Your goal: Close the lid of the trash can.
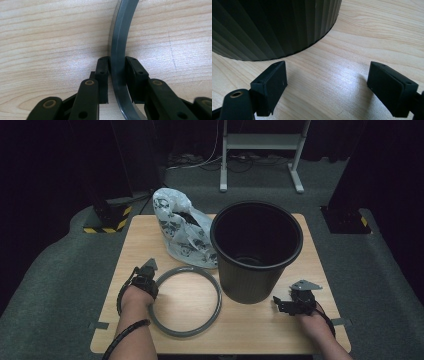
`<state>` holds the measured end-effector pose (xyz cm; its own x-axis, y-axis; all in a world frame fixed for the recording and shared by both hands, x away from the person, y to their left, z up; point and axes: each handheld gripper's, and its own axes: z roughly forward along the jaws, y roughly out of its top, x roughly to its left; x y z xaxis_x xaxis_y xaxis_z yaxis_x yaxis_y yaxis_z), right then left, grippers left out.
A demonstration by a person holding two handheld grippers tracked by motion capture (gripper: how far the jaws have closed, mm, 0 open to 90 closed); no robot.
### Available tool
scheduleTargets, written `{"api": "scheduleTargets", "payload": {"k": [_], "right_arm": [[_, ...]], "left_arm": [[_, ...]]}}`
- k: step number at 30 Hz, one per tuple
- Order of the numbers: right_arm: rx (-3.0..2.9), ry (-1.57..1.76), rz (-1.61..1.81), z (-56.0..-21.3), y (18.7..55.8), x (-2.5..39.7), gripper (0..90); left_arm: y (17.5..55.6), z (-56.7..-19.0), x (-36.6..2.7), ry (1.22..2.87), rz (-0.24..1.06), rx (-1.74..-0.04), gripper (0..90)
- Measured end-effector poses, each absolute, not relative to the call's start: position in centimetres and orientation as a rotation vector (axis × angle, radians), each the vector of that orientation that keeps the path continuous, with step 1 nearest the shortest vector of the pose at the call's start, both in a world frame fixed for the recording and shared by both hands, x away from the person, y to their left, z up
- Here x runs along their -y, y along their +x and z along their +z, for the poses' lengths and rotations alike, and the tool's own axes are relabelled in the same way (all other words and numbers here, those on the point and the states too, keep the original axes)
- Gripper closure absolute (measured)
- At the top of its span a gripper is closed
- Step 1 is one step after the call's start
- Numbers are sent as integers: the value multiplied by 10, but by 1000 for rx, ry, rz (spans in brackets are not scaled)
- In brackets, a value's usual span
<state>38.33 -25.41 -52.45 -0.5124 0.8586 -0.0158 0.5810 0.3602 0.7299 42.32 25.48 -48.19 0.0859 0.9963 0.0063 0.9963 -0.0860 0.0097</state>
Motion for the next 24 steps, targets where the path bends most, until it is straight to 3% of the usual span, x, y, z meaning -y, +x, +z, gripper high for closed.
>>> {"api": "scheduleTargets", "payload": {"k": [24], "right_arm": [[-2230,1263,958,-525,381,254,155]], "left_arm": [[423,-482,-254,2305,14,-2131,760]]}}
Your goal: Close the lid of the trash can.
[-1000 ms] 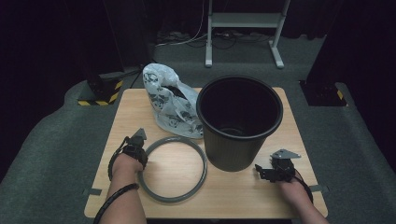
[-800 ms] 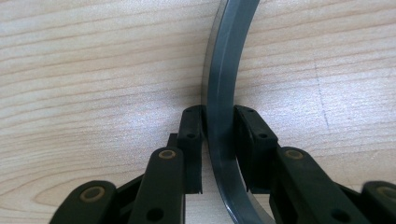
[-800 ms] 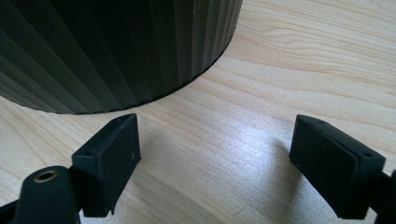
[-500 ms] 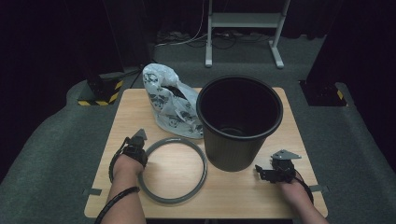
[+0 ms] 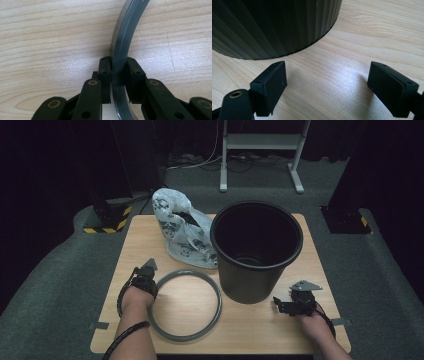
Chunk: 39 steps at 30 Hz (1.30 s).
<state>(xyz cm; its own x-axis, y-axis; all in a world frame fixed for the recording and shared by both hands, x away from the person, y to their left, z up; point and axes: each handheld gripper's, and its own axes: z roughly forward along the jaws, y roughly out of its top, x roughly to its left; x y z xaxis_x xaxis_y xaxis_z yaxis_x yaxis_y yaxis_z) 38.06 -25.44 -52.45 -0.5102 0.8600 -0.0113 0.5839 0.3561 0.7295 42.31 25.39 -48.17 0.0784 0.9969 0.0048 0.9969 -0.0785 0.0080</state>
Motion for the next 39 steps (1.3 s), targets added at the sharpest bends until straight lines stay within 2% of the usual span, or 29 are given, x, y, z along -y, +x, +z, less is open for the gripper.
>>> {"api": "scheduleTargets", "payload": {"k": [6,11,25,39], "right_arm": [[-2233,1259,958,-525,380,255,154],[-2235,1252,958,-525,381,255,153],[-2234,1263,956,-524,381,255,153],[-2234,1256,955,-524,381,255,154]], "left_arm": [[424,-482,-255,2317,7,-2121,766],[423,-481,-262,2264,-24,-2072,771],[417,-463,-279,2151,-92,-2072,769],[411,-447,-291,2083,-74,-2084,762]]}}
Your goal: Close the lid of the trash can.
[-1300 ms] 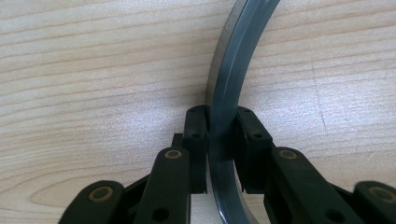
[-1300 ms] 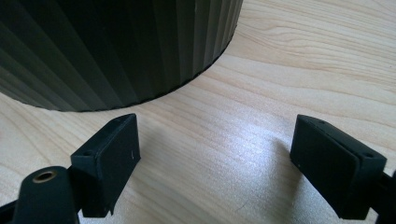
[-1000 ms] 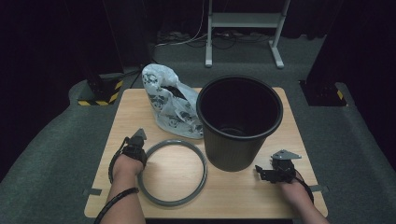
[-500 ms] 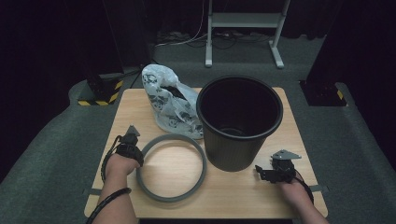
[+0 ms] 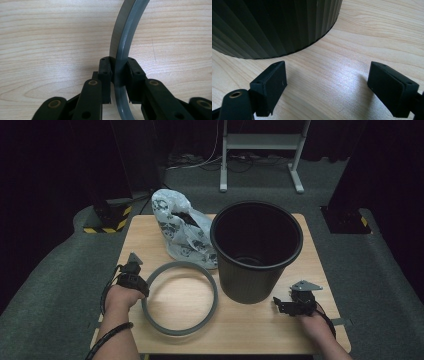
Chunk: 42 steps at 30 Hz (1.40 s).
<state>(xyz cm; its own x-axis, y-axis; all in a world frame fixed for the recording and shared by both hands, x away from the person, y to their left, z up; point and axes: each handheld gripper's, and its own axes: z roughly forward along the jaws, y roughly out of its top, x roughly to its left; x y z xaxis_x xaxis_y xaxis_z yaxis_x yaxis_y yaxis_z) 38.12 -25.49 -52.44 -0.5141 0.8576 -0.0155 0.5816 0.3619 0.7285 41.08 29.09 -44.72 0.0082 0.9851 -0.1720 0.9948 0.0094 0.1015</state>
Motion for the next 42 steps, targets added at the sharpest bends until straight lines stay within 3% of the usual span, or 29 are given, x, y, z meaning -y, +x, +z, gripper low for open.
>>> {"api": "scheduleTargets", "payload": {"k": [42], "right_arm": [[-2237,1252,955,-524,382,254,153]], "left_arm": [[411,-389,-308,1956,-65,-2012,766]]}}
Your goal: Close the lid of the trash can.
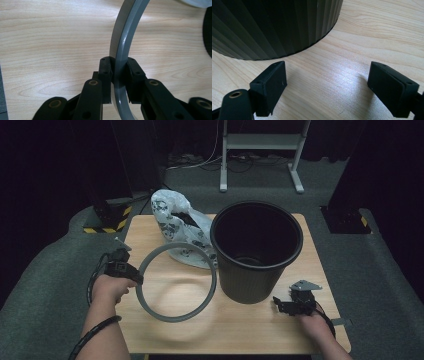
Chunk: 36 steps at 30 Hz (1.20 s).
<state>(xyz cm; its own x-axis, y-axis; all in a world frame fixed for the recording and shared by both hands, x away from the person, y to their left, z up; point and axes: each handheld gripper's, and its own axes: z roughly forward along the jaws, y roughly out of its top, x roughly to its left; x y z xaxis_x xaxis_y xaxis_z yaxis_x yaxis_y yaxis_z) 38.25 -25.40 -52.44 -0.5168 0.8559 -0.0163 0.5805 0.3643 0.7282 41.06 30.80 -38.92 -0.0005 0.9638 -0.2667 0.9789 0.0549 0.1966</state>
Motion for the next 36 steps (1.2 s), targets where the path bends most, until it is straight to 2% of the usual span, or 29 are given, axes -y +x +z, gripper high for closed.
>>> {"api": "scheduleTargets", "payload": {"k": [36], "right_arm": [[-2236,1253,956,-524,383,254,153]], "left_arm": [[411,-325,-320,1902,-1,-1973,766]]}}
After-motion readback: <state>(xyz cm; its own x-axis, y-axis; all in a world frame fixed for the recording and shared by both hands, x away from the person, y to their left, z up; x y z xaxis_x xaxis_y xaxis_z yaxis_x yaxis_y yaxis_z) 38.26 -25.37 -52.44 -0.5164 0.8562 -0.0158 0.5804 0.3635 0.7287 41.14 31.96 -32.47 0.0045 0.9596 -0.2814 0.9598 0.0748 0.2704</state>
